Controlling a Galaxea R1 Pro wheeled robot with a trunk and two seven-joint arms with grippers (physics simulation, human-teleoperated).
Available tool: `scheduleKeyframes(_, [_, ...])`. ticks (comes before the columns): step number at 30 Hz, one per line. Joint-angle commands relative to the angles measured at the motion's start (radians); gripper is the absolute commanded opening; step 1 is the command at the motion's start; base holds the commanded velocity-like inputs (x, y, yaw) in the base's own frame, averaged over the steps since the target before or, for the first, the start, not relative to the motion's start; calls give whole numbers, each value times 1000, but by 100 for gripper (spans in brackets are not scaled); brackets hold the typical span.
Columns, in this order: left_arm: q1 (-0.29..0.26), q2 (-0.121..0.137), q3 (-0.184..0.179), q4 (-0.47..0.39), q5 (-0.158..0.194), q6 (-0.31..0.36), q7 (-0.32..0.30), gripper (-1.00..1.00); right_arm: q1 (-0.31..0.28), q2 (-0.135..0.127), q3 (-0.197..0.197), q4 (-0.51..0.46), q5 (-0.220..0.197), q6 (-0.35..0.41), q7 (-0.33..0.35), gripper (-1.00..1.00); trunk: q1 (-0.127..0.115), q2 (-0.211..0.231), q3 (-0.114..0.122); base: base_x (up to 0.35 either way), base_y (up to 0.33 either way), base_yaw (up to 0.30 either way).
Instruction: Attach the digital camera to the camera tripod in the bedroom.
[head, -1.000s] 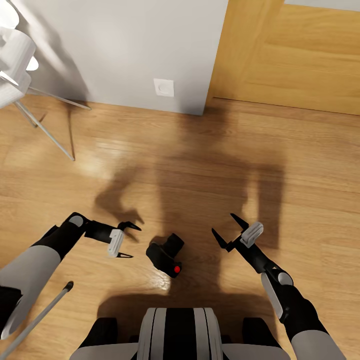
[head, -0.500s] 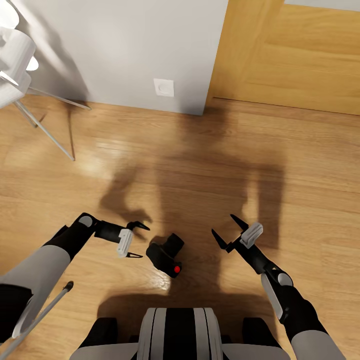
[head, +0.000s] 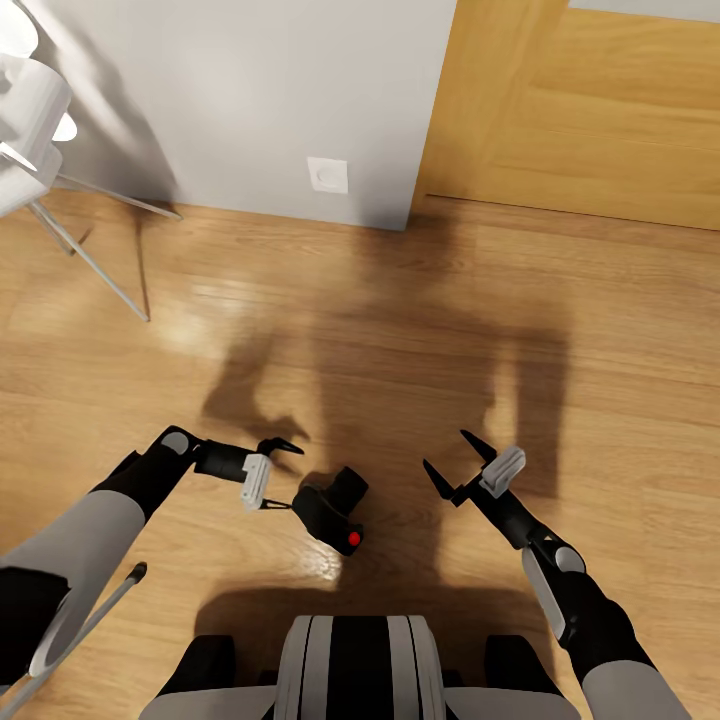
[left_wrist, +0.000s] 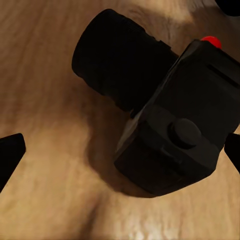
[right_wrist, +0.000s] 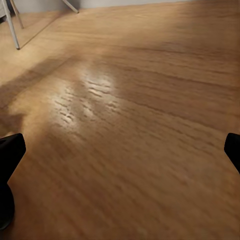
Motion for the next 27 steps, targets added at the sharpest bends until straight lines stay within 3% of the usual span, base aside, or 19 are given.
scheduleKeyframes(1, [0,1,-3,2,-1,-4,1,100,-1,0,-1,1,-9,2,9,100,0,0,0,0,0,0])
scheduleKeyframes(27, [0,2,-8,68,-6,-15,1,100,-1,0,-1,2,-9,2,9,100,0,0,0,0,0,0])
